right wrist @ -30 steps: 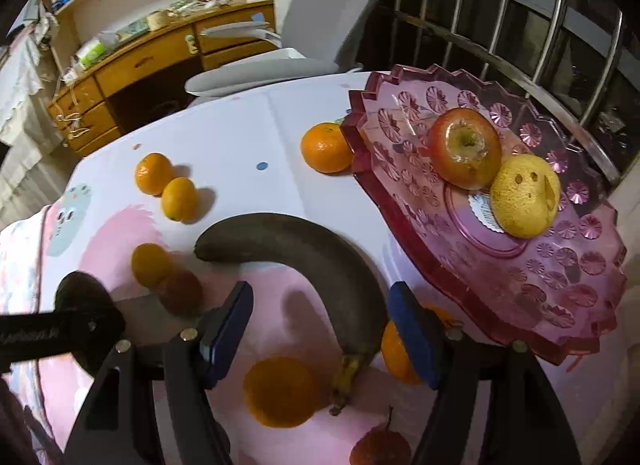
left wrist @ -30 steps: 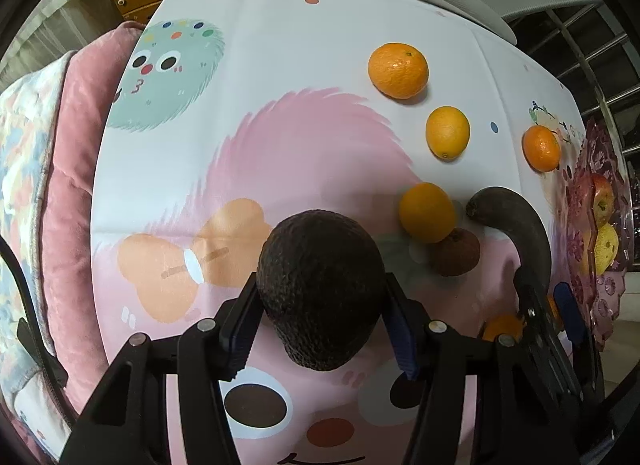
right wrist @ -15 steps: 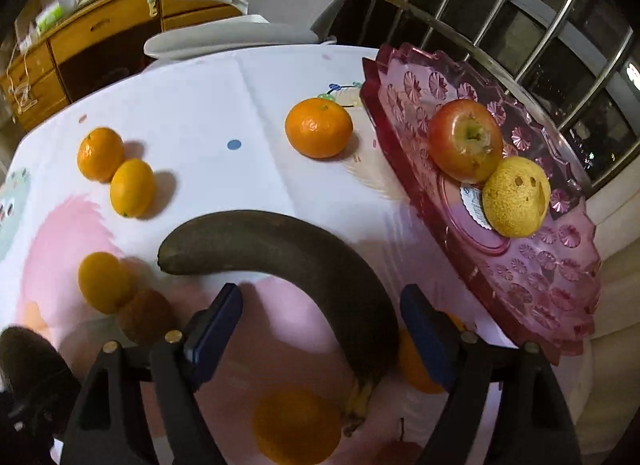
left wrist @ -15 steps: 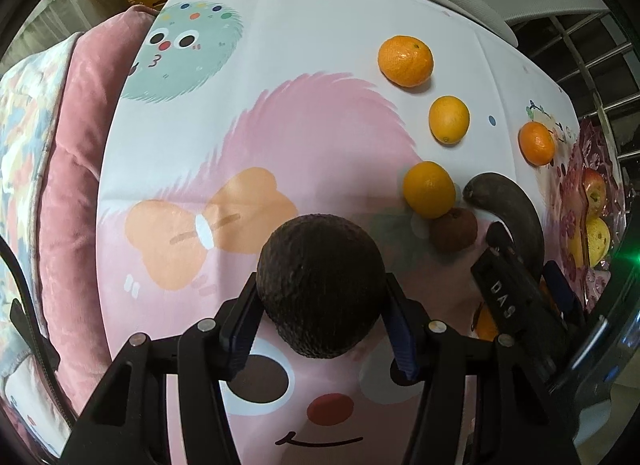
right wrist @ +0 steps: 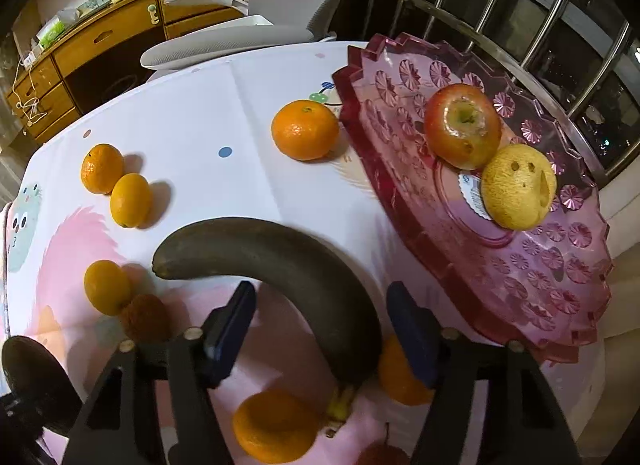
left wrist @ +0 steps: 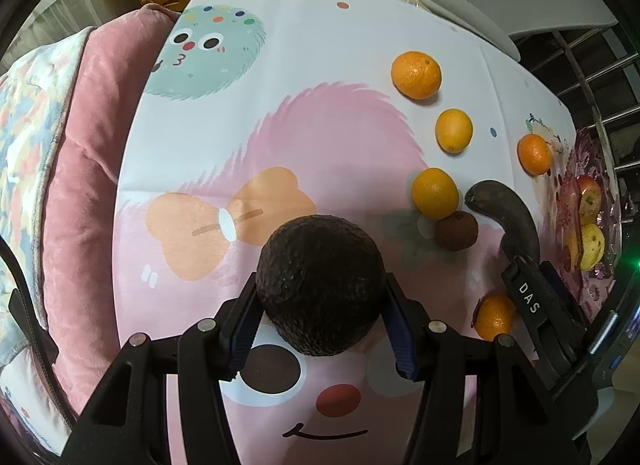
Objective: Organize fruits
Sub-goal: 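Grasp the avocado with the left gripper while the right gripper grasps the banana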
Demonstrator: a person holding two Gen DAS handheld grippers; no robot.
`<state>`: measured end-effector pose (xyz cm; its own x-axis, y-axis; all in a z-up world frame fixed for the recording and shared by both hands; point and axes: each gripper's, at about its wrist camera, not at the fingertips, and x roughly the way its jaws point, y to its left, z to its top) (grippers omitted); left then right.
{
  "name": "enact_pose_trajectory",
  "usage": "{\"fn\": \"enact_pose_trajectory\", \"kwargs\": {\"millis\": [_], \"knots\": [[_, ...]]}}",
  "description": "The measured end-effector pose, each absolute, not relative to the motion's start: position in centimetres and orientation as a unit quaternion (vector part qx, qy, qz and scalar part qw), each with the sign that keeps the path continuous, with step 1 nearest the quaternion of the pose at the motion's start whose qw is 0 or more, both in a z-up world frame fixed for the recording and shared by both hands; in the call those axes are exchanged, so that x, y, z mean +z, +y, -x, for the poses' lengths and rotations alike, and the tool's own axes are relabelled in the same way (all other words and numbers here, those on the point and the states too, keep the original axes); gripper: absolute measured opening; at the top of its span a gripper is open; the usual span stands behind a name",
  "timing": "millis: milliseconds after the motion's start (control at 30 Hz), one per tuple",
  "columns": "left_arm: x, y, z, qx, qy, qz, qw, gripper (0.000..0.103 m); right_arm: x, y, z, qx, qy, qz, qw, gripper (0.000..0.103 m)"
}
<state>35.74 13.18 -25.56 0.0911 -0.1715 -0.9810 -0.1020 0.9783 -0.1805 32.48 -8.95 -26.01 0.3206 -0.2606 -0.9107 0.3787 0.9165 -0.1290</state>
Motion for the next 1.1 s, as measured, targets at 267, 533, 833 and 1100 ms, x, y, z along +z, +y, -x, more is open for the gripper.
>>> {"fn": "enact_pose_trajectory", "kwargs": {"millis": [267, 533, 833, 1100], "knots": [[-23.6, 13.9, -34.6, -0.025, 0.658, 0.113, 0.744, 0.056, -25.8, -9.1, -31.8, -0.172, 0.551, -0.034, 0.816, 0.038], [-22.4, 14.9, -32.9, -0.023, 0.649, 0.118, 0.751, 0.056, -25.3, -9.6, -30.7, -0.149, 0.560, -0.059, 0.813, 0.031], [-21.2, 16.0, -29.9, -0.031, 0.640, 0.125, 0.757, 0.056, -24.6, -8.8, -28.2, -0.123, 0.584, -0.086, 0.798, 0.028], [-20.6, 16.7, -27.9, -0.037, 0.635, 0.128, 0.761, 0.056, -25.0, -8.9, -28.9, -0.095, 0.584, -0.058, 0.804, 0.029]]}}
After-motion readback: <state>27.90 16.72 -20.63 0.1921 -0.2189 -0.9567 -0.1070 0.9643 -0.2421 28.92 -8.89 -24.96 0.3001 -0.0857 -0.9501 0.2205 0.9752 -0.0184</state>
